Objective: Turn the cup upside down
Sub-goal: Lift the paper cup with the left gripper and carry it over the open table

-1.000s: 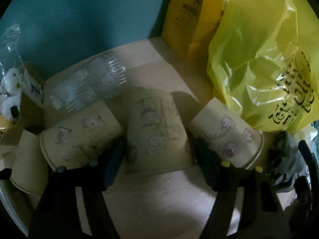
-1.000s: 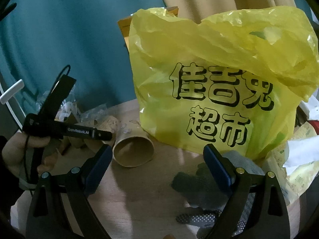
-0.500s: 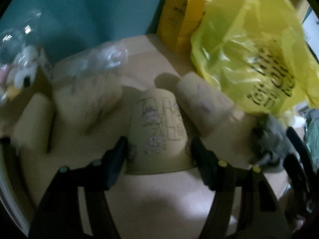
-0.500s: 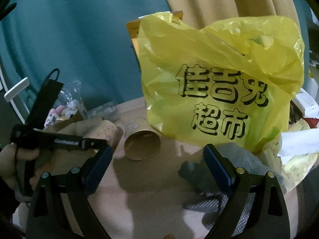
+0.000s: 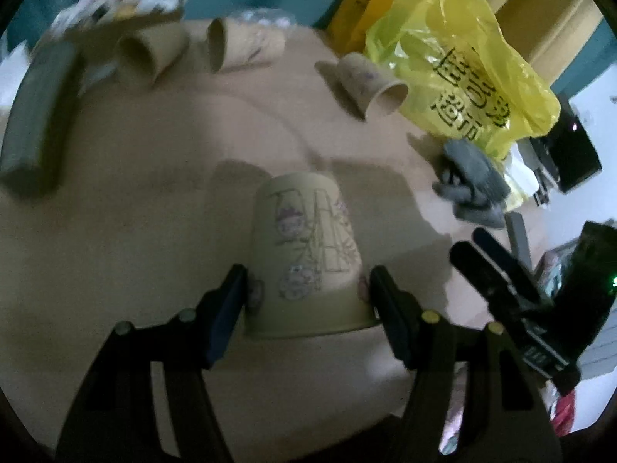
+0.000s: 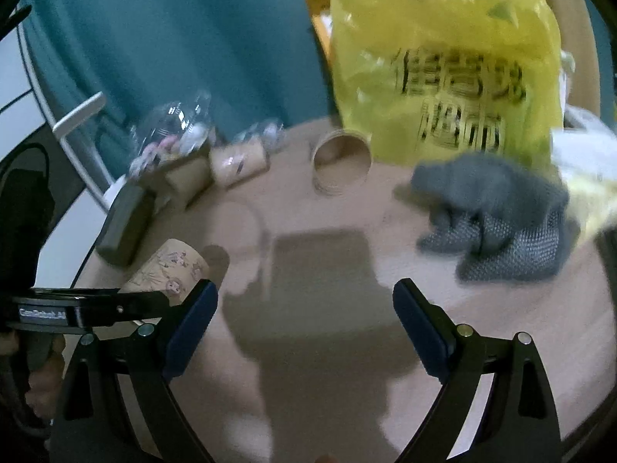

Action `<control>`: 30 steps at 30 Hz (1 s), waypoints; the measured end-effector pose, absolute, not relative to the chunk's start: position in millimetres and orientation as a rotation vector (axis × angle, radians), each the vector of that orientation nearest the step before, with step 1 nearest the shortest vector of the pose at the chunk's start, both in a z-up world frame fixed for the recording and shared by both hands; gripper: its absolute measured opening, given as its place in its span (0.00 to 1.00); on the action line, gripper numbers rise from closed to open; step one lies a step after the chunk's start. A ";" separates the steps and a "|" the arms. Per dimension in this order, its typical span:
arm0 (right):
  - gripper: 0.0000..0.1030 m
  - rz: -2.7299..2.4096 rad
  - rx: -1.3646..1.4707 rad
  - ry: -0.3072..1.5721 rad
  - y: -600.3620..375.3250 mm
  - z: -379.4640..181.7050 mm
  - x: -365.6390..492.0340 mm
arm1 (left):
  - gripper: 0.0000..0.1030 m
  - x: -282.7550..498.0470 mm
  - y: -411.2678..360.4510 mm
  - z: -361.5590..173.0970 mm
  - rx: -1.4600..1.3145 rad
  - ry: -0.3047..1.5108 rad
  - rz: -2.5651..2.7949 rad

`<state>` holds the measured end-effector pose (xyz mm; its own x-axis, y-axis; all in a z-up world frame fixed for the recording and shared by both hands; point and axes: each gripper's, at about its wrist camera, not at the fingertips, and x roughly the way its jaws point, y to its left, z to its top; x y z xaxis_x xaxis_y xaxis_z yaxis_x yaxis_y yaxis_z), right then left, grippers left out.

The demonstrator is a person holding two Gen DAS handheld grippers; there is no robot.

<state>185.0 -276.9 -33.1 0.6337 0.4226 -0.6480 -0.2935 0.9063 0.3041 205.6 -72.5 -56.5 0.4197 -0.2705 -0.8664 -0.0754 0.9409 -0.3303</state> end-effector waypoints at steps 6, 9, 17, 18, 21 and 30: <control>0.92 0.447 0.158 0.831 -273.1 -49.3 149.3 | 0.65 166.7 -76.1 -66.9 -0.407 1.151 -0.113; 0.92 0.466 0.143 0.843 -270.9 -52.2 143.1 | 0.65 158.7 -78.4 -73.6 -0.419 1.157 -0.104; 0.91 0.478 0.134 0.831 -270.0 -47.8 147.0 | 0.66 157.6 -76.1 -69.5 -0.391 1.146 -0.071; 0.91 0.476 0.140 0.831 -270.5 -47.5 147.8 | 0.67 158.1 -76.1 -68.7 -0.389 1.145 -0.073; 0.91 0.471 0.143 0.832 -270.2 -47.1 150.4 | 0.77 158.8 -75.4 -68.1 -0.394 1.142 -0.085; 0.92 0.496 0.119 0.860 -260.3 -44.3 155.8 | 0.82 149.5 -61.2 -57.4 -0.410 1.099 -0.071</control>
<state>155.8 -260.2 -44.3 0.5468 0.4645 -0.6966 -0.3705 0.8803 0.2962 149.5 -61.2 -57.4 0.4605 -0.2560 -0.8499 -0.1449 0.9230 -0.3566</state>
